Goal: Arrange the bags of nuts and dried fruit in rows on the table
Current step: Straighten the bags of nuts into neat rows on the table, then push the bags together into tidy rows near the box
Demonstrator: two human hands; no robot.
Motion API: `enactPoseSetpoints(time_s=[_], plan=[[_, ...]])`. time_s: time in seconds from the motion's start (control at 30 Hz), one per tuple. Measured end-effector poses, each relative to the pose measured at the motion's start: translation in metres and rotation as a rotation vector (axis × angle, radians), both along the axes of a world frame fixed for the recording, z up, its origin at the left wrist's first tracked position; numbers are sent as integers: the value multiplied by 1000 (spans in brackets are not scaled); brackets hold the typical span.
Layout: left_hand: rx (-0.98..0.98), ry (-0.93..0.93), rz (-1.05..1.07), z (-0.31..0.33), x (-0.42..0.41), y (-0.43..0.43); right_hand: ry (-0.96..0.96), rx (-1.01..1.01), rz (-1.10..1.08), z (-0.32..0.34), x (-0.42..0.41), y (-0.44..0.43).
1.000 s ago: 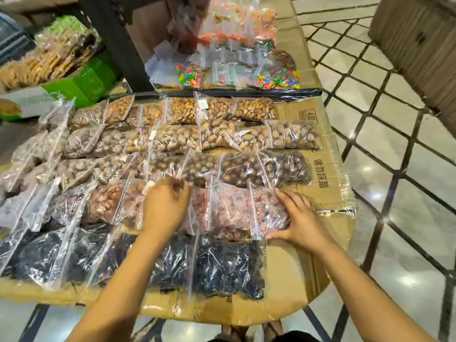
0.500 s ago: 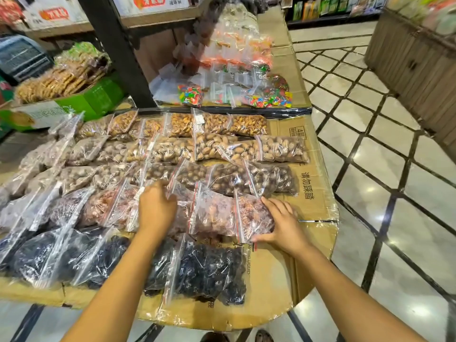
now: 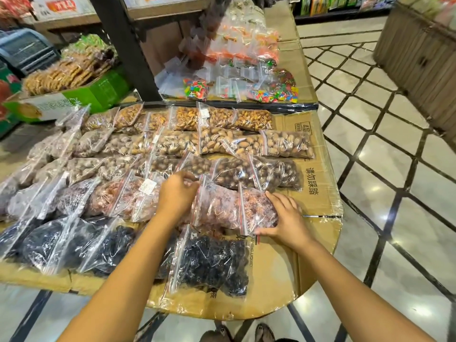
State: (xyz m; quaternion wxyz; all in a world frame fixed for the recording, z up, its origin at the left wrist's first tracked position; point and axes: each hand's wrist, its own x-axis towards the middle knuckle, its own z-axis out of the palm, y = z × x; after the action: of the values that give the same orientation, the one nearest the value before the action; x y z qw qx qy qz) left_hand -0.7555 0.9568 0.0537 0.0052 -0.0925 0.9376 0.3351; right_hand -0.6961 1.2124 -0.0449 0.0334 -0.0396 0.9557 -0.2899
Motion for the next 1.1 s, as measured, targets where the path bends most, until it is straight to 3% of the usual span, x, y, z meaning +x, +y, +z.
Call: enactPoseSetpoints(time_s=[0.1,0.17,0.3,0.43,0.53,0.63,0.9,1.03,1.1], plan=[[-107,-175,-121,-4,8,8,25,26,-22,1,0,-2],[-145,-163,-140,-11,14,16,27,31,-28,2,1,-3],[78,-165,-40,-20,13,16,-1,62,-15,5,2,-4],[87,-8,-6,-24,14,11,22,104,3,10,18,-16],[33,93,-60,-27,12,10,119,31,164,9,55,-50],[66,41,-129,-25,10,6,182,78,370,-7,86,-88],[-196,294,-466,-24,84,-66,103,59,114,-20,98,-118],[-237,188,-496,-49,108,-137,101,74,29,-17,101,-128],[-332,127,-612,-60,113,-163,57,94,10,-9,101,-133]])
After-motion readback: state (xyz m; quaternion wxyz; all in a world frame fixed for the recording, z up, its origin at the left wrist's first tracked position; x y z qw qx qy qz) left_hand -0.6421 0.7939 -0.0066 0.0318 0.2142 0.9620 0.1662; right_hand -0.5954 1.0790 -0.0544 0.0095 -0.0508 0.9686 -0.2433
